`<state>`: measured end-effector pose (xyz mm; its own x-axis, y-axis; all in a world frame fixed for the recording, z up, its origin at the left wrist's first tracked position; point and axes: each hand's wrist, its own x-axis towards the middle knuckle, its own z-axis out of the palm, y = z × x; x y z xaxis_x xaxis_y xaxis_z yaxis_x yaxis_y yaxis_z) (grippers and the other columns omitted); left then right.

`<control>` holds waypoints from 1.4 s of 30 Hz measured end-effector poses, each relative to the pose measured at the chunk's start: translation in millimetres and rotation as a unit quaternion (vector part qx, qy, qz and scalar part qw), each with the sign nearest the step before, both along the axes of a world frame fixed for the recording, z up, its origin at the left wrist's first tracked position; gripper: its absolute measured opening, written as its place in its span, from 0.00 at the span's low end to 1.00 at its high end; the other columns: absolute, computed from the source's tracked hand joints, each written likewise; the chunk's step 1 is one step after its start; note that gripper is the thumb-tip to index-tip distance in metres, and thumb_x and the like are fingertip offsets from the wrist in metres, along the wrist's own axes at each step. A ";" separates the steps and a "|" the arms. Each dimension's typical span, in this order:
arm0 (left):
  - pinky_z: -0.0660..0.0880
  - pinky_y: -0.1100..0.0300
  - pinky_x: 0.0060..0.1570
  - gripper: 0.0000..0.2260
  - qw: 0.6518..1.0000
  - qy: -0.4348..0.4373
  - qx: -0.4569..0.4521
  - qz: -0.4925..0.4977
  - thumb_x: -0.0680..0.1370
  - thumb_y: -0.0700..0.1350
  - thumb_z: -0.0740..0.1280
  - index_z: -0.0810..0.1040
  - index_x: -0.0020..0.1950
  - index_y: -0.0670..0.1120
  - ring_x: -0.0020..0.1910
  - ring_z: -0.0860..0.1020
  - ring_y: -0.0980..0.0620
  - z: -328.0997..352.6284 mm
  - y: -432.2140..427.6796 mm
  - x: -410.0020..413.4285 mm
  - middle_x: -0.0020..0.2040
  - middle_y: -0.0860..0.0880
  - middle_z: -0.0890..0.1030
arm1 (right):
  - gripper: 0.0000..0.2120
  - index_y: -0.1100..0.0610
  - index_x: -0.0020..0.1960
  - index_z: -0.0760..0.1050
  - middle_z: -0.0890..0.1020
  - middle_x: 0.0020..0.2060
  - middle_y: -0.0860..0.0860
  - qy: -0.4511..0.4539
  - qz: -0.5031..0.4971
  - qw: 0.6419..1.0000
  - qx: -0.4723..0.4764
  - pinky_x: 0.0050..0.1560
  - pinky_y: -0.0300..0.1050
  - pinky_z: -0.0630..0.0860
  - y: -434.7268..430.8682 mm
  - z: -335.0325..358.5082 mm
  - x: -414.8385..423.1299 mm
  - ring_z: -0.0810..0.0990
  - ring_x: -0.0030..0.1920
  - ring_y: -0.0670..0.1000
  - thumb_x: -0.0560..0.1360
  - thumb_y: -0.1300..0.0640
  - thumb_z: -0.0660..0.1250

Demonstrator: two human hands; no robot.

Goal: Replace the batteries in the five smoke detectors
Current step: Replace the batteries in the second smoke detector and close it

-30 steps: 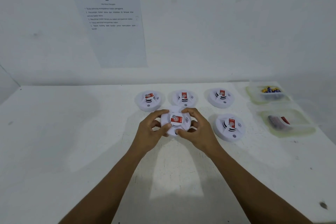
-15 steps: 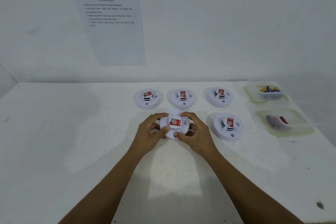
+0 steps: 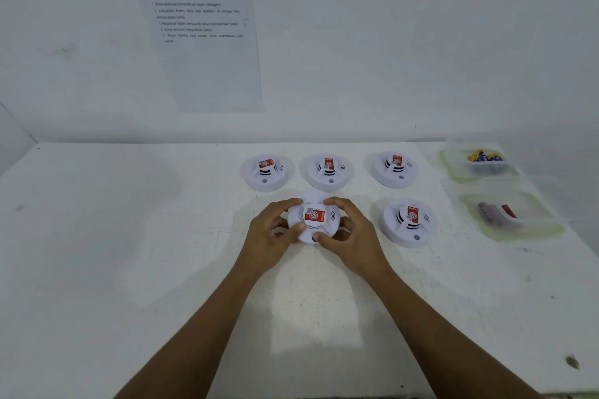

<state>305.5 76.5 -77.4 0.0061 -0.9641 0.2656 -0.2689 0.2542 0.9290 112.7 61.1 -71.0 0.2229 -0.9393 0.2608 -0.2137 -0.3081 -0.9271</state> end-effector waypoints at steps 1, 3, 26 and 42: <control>0.83 0.52 0.46 0.20 1.000 -0.004 -0.006 0.003 0.75 0.49 0.71 0.74 0.66 0.49 0.54 0.81 0.49 -0.2 0.3 -0.3 0.61 0.49 0.79 | 0.26 0.49 0.63 0.73 0.79 0.59 0.45 -0.001 -0.001 1.000 -0.002 0.53 0.47 0.82 0.5 -0.1 -0.2 0.81 0.58 0.51 0.69 0.59 0.78; 0.82 0.53 0.47 0.21 1.000 -0.005 -0.010 0.009 0.74 0.50 0.70 0.75 0.66 0.48 0.55 0.81 0.49 -1.0 0.6 -0.7 0.61 0.50 0.79 | 0.26 0.46 0.64 0.72 0.79 0.60 0.47 -0.001 0.004 1.000 -0.002 0.53 0.45 0.82 1.1 0.1 -1.1 0.81 0.58 0.51 0.70 0.59 0.77; 0.78 0.64 0.51 0.19 1.000 -0.001 -0.026 -0.006 0.76 0.47 0.69 0.73 0.67 0.51 0.58 0.79 0.55 -4.5 -1.1 -1.0 0.62 0.55 0.78 | 0.18 0.55 0.67 0.75 0.80 0.62 0.51 -0.038 0.014 0.997 0.063 0.58 0.52 0.81 -3.7 -1.9 -6.7 0.80 0.60 0.50 0.78 0.62 0.69; 0.76 0.69 0.50 0.18 0.999 -0.010 -0.041 -0.009 0.76 0.45 0.69 0.72 0.65 0.56 0.58 0.77 0.61 -1.7 -0.6 -1.3 0.61 0.56 0.77 | 0.18 0.52 0.66 0.76 0.80 0.62 0.49 -0.040 0.019 0.997 0.065 0.58 0.45 0.80 -4.1 -0.8 -6.6 0.80 0.60 0.48 0.77 0.62 0.69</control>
